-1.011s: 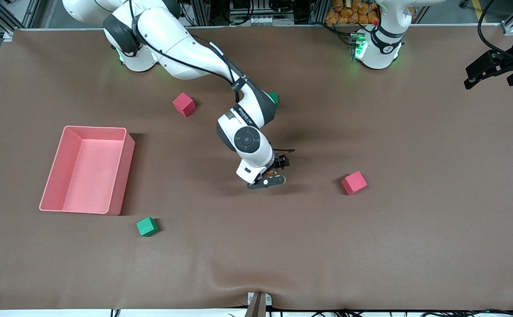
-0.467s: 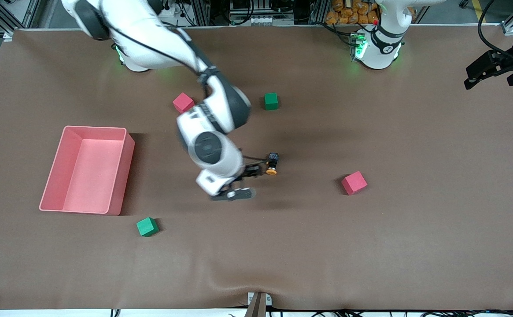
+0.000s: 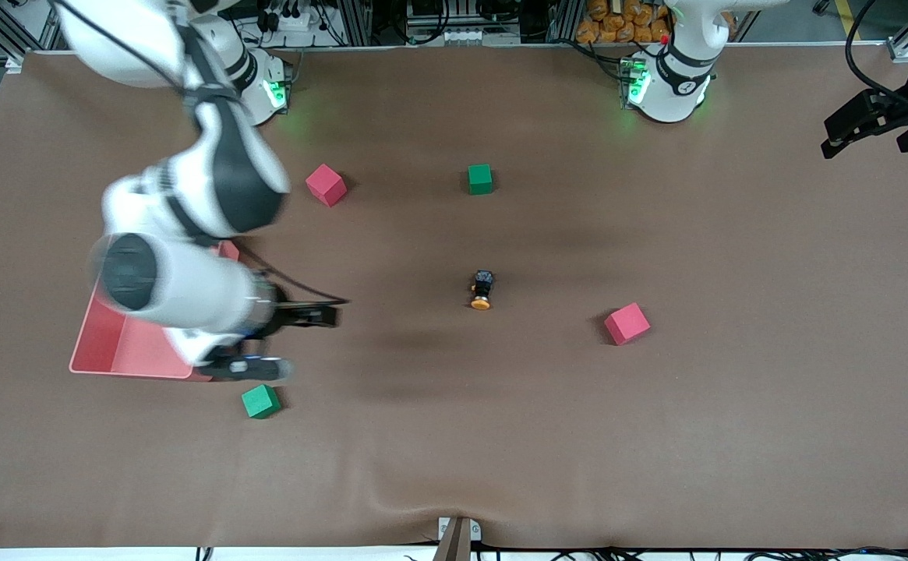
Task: Place and upright button with both arms
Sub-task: 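Release the button on the table and retract the right gripper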
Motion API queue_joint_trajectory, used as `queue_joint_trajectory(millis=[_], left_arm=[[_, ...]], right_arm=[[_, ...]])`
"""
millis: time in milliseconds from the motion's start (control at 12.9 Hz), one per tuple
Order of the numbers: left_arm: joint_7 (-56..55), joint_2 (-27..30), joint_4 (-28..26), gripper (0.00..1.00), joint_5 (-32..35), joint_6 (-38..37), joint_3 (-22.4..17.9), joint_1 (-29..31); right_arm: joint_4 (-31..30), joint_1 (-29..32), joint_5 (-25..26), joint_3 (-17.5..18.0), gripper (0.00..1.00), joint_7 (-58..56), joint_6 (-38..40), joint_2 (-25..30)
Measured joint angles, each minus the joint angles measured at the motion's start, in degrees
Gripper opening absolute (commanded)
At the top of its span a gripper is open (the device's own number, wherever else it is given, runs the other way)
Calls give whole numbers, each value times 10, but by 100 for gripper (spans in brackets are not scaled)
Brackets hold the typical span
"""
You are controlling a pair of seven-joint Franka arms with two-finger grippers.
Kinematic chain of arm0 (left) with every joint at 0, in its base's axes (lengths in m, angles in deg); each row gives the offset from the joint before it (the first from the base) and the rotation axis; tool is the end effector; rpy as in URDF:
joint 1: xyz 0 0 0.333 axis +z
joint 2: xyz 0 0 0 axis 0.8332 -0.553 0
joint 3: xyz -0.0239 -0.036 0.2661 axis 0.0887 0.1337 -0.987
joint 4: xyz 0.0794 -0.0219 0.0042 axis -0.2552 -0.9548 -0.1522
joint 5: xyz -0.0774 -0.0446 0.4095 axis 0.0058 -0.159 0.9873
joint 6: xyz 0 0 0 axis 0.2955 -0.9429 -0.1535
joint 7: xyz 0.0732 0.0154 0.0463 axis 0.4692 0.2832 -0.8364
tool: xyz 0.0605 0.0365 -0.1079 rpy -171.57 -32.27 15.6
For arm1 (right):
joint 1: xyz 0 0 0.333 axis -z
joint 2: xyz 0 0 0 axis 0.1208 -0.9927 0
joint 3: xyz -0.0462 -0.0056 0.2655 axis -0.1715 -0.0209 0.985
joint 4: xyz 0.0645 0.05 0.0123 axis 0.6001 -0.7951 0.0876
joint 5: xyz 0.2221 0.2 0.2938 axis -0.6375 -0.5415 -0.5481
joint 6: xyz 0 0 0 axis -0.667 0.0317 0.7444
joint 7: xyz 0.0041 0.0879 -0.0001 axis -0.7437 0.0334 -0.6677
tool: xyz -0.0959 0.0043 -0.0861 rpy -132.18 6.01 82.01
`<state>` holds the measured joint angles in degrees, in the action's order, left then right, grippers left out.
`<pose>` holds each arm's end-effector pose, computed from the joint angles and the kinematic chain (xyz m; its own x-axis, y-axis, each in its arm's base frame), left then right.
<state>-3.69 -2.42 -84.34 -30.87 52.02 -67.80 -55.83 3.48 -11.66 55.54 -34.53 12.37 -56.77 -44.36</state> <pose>0.5322 -0.0292 0.6105 0.9975 0.0673 -0.0203 0.0667 -0.9973 -0.0296 0.6816 0.2196 0.4141 0.9854 -0.0940 -0.1417 -0.1153 -0.9818 -0.1506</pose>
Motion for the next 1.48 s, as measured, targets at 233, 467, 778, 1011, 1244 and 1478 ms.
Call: queue_joint_trajectory(millis=[233, 467, 778, 1011, 1244, 1478], left_arm=[[0, 0, 0, 100, 0, 0, 0, 0], [0, -1, -1, 100, 0, 0, 0, 0], [0, -1, -1, 100, 0, 0, 0, 0], [0, -1, 0, 100, 0, 0, 0, 0], [0, -1, -1, 100, 0, 0, 0, 0], [0, -1, -1, 100, 0, 0, 0, 0]], right_arm=[[0, 66, 11, 1, 100, -15, 46, 28], [0, 119, 37, 33, 100, -20, 101, 69], [-2, 166, 68, 73, 100, -22, 115, 131], [-43, 168, 102, 69, 100, -31, 122, 204], [-108, 168, 115, 68, 100, -37, 121, 265], [-179, 168, 116, 63, 100, -41, 100, 314]])
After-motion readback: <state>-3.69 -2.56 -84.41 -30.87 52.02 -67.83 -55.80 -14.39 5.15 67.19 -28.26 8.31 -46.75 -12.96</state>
